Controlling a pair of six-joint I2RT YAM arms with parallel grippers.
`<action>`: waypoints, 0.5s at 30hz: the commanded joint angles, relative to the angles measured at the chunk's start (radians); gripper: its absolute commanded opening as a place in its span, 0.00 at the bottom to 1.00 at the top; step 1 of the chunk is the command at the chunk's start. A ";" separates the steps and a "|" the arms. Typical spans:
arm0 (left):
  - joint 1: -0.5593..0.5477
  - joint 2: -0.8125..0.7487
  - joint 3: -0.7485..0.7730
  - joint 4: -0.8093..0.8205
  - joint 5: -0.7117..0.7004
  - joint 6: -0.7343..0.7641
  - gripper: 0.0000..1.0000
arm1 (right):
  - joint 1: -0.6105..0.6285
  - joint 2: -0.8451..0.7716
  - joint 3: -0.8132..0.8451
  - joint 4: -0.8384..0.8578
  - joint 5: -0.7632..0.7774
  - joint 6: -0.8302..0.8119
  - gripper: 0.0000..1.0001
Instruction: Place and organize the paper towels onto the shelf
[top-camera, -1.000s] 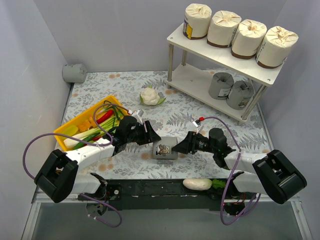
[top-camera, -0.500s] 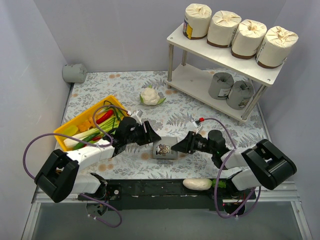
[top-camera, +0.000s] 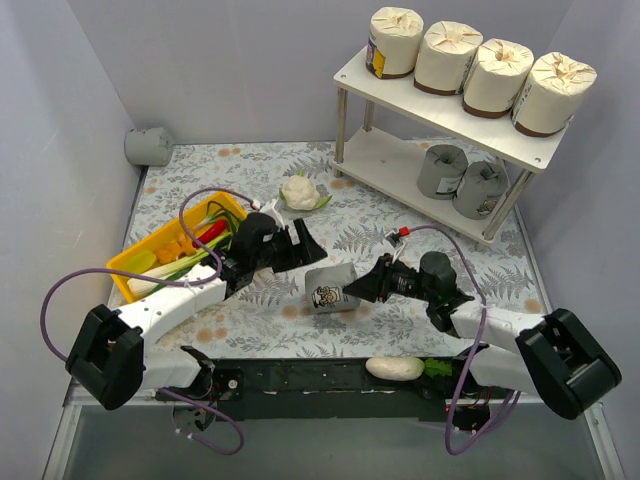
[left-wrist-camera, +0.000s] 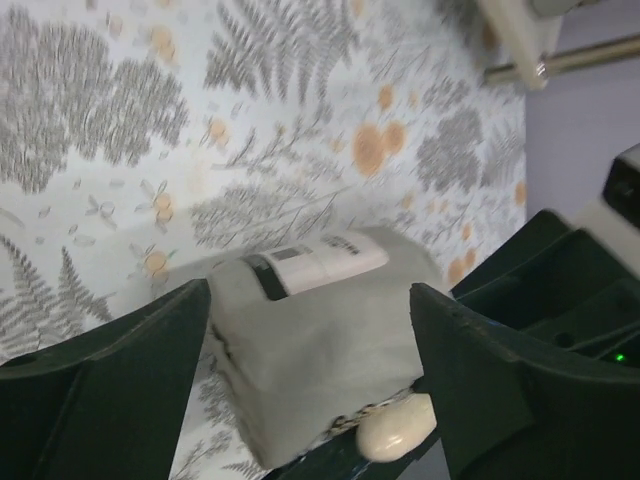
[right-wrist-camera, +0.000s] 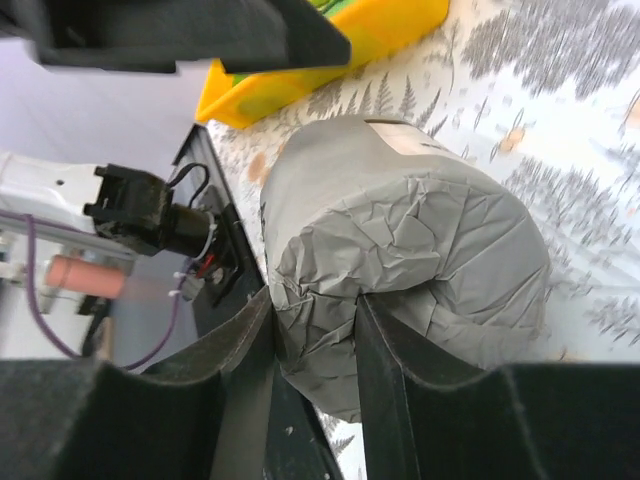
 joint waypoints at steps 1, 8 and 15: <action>-0.002 -0.013 0.214 -0.169 -0.208 0.079 0.85 | 0.006 -0.118 0.223 -0.423 0.058 -0.343 0.38; 0.035 -0.042 0.386 -0.273 -0.438 0.240 0.98 | 0.007 -0.137 0.531 -1.009 0.272 -0.673 0.35; 0.041 -0.192 0.266 -0.256 -0.680 0.380 0.98 | 0.007 0.085 0.969 -1.351 0.515 -1.012 0.35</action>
